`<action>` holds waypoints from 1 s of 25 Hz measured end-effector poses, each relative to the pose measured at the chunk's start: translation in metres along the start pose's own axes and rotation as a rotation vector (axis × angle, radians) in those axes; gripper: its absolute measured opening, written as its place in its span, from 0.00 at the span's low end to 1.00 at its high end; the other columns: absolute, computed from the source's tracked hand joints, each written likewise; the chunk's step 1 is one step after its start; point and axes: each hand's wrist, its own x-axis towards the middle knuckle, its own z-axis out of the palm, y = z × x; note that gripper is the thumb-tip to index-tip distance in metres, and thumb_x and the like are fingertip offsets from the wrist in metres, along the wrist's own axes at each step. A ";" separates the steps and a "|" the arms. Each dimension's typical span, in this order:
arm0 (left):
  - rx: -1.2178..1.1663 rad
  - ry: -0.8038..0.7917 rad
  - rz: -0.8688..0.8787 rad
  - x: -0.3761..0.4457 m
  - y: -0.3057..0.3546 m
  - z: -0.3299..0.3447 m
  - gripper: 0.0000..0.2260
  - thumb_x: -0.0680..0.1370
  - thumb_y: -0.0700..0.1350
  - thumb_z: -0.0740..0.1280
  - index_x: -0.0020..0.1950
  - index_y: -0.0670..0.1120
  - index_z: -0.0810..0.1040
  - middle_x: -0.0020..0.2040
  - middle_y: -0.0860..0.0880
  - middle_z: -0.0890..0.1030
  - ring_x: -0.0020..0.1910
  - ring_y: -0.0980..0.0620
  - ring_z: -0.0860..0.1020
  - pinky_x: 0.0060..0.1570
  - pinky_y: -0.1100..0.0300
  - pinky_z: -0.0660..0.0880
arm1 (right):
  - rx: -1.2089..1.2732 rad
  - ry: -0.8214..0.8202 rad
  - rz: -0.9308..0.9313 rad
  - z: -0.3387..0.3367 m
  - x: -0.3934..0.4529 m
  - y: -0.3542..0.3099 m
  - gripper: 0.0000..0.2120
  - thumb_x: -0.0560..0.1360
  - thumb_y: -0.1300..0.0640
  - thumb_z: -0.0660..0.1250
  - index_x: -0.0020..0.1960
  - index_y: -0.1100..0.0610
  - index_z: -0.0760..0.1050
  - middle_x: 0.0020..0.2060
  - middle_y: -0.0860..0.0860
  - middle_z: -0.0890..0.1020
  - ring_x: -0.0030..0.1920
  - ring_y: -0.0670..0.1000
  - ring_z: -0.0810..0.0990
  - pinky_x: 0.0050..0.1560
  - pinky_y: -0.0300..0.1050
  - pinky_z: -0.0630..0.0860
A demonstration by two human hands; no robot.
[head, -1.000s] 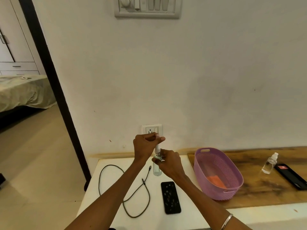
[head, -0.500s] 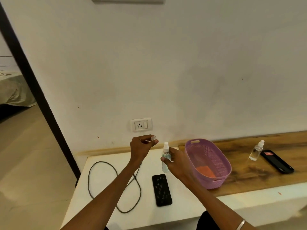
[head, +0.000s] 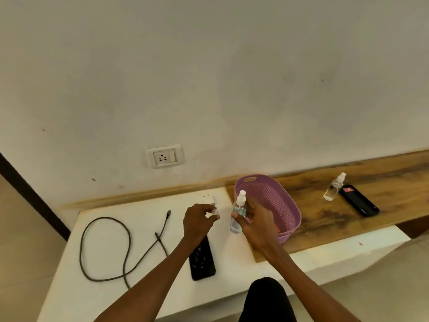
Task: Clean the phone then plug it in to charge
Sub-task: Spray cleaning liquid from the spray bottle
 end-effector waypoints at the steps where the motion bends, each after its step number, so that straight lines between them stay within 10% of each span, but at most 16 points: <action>1: 0.044 -0.009 0.017 0.003 -0.005 0.010 0.07 0.69 0.50 0.78 0.45 0.52 0.87 0.49 0.56 0.86 0.48 0.56 0.82 0.50 0.61 0.76 | 0.008 -0.002 0.015 0.000 -0.001 0.005 0.21 0.71 0.49 0.73 0.62 0.50 0.74 0.53 0.43 0.82 0.47 0.45 0.80 0.53 0.40 0.76; 15: 0.431 -0.154 0.085 0.024 -0.070 0.084 0.13 0.77 0.53 0.71 0.60 0.53 0.83 0.57 0.53 0.84 0.56 0.50 0.77 0.60 0.59 0.67 | -0.009 0.003 0.051 0.024 -0.007 0.045 0.20 0.70 0.49 0.73 0.60 0.50 0.73 0.47 0.30 0.76 0.44 0.34 0.77 0.41 0.18 0.68; 25: 0.415 -0.215 0.122 0.026 -0.056 0.062 0.29 0.74 0.58 0.73 0.73 0.52 0.71 0.70 0.50 0.76 0.67 0.49 0.74 0.69 0.55 0.65 | 0.009 -0.006 0.031 0.027 -0.005 0.035 0.22 0.71 0.50 0.73 0.62 0.51 0.72 0.54 0.43 0.81 0.51 0.44 0.80 0.55 0.44 0.80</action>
